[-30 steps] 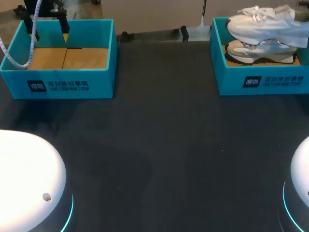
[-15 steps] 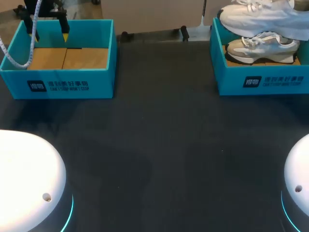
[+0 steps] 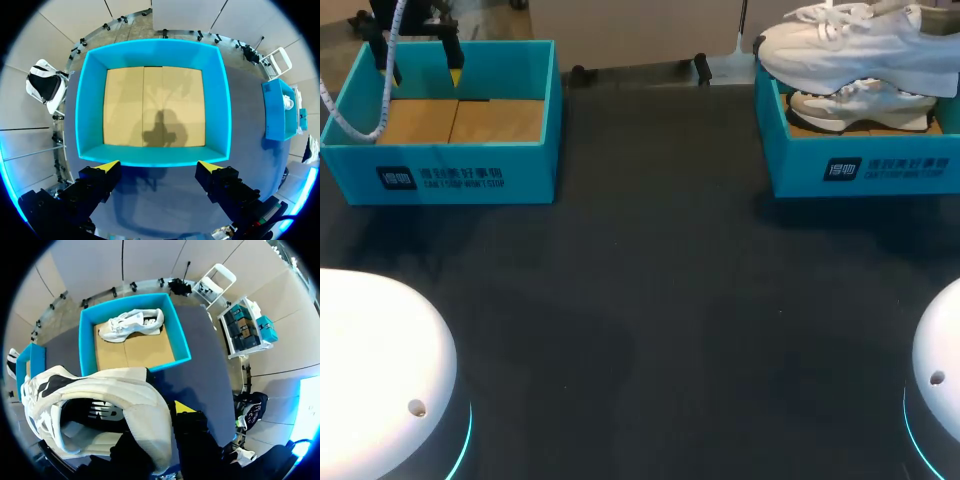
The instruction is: Take the shoe out of the shoebox, open the shoe tongue, remove and reinsert the insole, then place the shoe into the shoebox
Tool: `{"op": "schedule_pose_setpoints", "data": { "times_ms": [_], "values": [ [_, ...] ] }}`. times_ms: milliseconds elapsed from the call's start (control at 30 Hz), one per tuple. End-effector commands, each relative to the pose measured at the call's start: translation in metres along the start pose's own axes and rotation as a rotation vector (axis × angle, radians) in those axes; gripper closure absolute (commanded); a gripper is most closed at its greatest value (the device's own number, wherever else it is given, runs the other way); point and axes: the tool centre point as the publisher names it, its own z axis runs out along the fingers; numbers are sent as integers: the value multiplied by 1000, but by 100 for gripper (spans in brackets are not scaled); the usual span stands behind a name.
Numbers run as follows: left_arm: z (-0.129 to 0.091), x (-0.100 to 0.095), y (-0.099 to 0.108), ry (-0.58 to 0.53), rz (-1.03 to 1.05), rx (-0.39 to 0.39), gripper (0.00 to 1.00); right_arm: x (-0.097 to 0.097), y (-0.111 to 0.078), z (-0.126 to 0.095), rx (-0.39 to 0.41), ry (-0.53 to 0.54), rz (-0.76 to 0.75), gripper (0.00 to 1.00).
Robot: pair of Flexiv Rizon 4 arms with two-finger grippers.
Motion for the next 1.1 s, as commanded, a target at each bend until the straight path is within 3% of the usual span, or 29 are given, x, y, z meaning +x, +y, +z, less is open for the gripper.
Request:
{"op": "schedule_pose_setpoints", "data": {
  "times_ms": [33,100,167,233,500,667,733,1100],
  "values": [
    [0,0,0,0,0,0,0,-2,-4,0,-30,6,2,100],
    [0,0,0,0,0,0,0,-2,-4,0,-30,6,2,100],
    [0,0,0,0,0,0,0,10,-20,-8,-57,-5,-22,100],
    [0,0,0,0,0,0,0,27,-48,-11,-57,-3,-53,100],
    [0,0,0,0,0,0,0,58,-137,0,-7,19,-58,100],
    [0,0,0,0,0,0,0,78,-179,13,3,10,-26,100],
    [0,0,0,0,0,0,0,88,-195,20,42,55,-32,100],
    [0,0,0,0,0,0,0,88,-195,20,42,55,-32,100]
  ]
}}
